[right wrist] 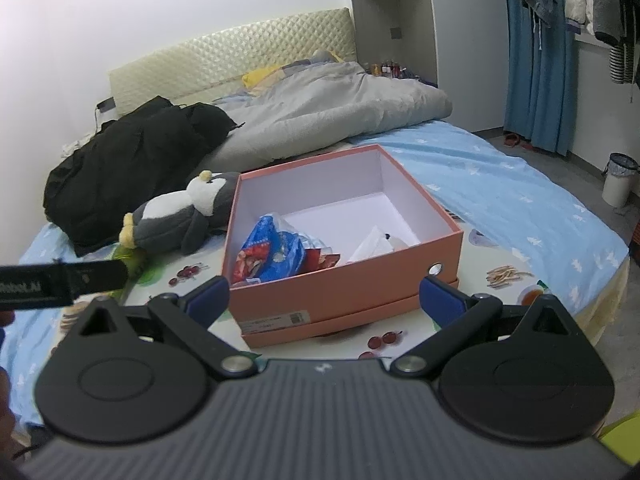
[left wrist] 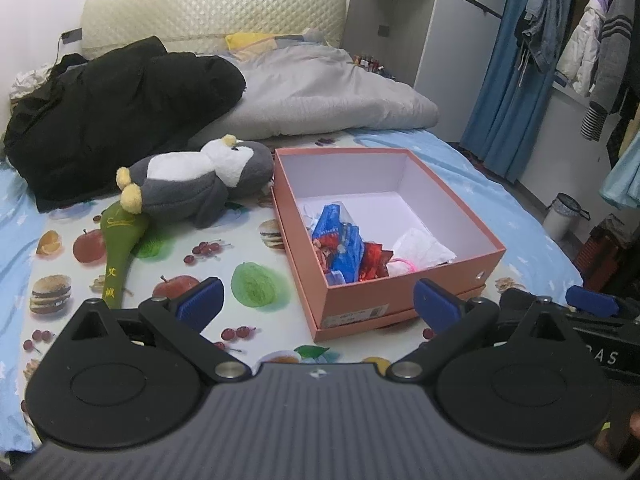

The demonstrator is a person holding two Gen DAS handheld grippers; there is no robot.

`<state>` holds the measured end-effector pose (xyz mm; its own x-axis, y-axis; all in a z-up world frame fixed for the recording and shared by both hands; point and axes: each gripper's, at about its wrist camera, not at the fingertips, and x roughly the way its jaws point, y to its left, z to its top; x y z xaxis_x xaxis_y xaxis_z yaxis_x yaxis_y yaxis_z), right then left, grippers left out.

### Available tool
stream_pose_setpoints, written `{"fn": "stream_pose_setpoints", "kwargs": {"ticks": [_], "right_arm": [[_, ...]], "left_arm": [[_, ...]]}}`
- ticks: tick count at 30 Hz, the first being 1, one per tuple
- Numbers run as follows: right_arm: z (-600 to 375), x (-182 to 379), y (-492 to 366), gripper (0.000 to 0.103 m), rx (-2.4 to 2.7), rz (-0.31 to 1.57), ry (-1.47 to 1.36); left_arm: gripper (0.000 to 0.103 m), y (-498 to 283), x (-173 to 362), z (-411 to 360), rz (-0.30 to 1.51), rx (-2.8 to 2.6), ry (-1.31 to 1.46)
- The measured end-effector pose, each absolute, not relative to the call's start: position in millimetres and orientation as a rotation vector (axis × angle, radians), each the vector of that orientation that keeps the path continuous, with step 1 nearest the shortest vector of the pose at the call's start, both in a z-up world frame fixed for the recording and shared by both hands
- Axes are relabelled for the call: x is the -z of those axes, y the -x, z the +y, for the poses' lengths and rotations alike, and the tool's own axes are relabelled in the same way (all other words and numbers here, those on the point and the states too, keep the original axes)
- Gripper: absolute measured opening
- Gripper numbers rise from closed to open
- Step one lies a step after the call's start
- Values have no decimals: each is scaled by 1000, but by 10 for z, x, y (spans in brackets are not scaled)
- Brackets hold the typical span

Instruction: Organize soft objects

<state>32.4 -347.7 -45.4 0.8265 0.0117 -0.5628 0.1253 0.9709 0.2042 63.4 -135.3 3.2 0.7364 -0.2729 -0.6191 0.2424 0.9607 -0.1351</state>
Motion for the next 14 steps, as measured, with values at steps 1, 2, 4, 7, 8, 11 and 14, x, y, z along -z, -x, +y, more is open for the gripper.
{"fn": "stream_pose_setpoints", "kwargs": {"ticks": [1,2,4,7,8,11,14], "right_arm": [[-3472,441,-313,103,56,596,-242],[-3472,428,-299,103,52,594,-245],[-3448,396,-287,103,47,590,-241],[-3423,355,-267,103,44,581,-228],[-3424,347,-265,103,43,579,-228],[-3430,329,-252,103,38,576,-233],[-3422,319,-241,103,36,580,-226]], "left_arm": [[103,-621,-37,-1344,687,282,47],[103,-610,-41,-1337,685,281,47],[103,-581,-58,-1323,681,279,46],[103,-535,-90,-1303,669,278,54],[103,-520,-97,-1300,667,276,54],[103,-482,-122,-1289,660,275,54],[103,-468,-128,-1279,664,279,60]]}}
